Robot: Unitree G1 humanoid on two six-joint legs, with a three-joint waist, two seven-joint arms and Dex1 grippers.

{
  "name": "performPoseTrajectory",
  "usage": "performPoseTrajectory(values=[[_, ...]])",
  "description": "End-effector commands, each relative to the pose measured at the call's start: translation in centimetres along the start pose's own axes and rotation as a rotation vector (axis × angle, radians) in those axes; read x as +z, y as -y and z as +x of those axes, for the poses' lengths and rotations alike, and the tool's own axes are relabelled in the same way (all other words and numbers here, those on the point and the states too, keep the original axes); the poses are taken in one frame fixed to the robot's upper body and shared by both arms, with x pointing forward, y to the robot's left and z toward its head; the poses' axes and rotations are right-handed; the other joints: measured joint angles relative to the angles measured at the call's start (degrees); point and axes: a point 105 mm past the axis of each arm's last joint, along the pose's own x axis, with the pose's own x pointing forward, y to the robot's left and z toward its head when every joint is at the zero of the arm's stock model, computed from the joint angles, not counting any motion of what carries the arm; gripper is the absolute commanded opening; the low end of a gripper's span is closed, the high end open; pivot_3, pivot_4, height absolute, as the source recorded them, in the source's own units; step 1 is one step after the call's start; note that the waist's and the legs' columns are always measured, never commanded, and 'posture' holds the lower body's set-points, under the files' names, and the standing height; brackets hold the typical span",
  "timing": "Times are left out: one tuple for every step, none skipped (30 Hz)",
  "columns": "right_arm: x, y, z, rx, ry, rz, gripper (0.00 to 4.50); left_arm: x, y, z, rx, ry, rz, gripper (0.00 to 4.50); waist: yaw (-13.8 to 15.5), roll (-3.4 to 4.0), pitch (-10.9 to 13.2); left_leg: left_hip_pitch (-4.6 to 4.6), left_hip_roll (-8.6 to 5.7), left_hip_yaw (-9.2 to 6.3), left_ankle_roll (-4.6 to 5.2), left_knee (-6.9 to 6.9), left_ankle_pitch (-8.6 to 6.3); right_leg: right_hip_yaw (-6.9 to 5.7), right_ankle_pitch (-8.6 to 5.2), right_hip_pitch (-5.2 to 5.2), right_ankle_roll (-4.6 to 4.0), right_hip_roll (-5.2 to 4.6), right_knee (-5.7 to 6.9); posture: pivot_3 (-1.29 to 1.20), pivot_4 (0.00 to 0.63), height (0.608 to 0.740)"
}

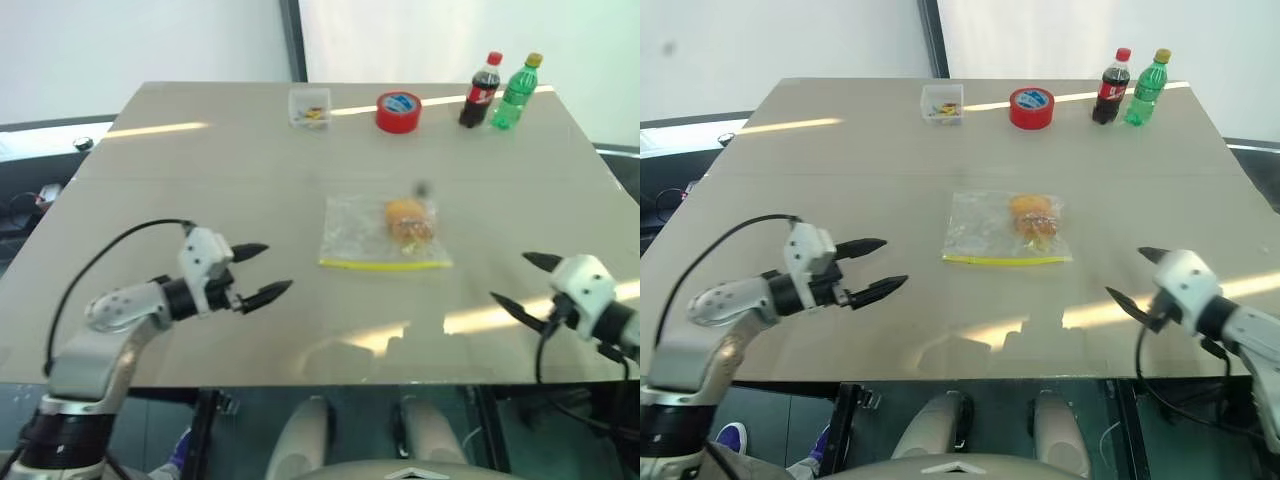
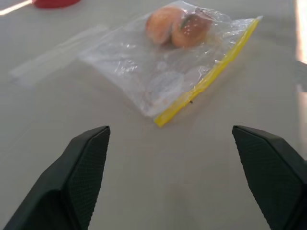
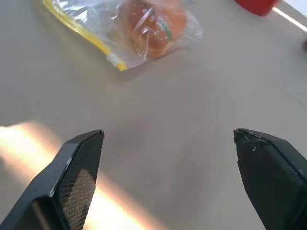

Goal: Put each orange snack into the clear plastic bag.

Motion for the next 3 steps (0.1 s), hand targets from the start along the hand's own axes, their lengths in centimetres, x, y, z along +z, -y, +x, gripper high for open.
performPoseTrajectory(values=[[1.84, 0.09, -1.41, -0.005, 0.06, 0.02, 4.49, 1.98, -0.19, -1.15, 0.005, 0.032, 0.011, 4.41, 0.22, 0.0, -0.01, 0.03, 0.0, 0.02, 0.0, 0.0, 0.0, 0.01, 0.0, 0.02, 0.0, 0.0, 0.0, 0.0, 0.15, 0.74], [1.89, 0.0, -1.56, -0.002, 0.064, 0.032, 4.49, 1.94, -0.18, -1.35, 0.004, 0.02, 0.008, 4.41, 0.28, 0.0, -0.01, 0.05, 0.01, 0.02, 0.0, 0.0, 0.0, 0.02, -0.01, 0.03, 0.0, 0.01, 0.0, 0.0, 0.15, 0.74], [1.92, -0.04, -1.63, -0.001, 0.065, 0.042, 4.49, 1.92, -0.07, -1.44, -0.005, 0.014, 0.003, 4.41, 0.28, 0.0, -0.01, 0.06, 0.05, 0.05, 0.0, 0.0, 0.0, 0.03, -0.01, 0.02, 0.0, 0.03, 0.0, 0.0, 0.15, 0.74]])
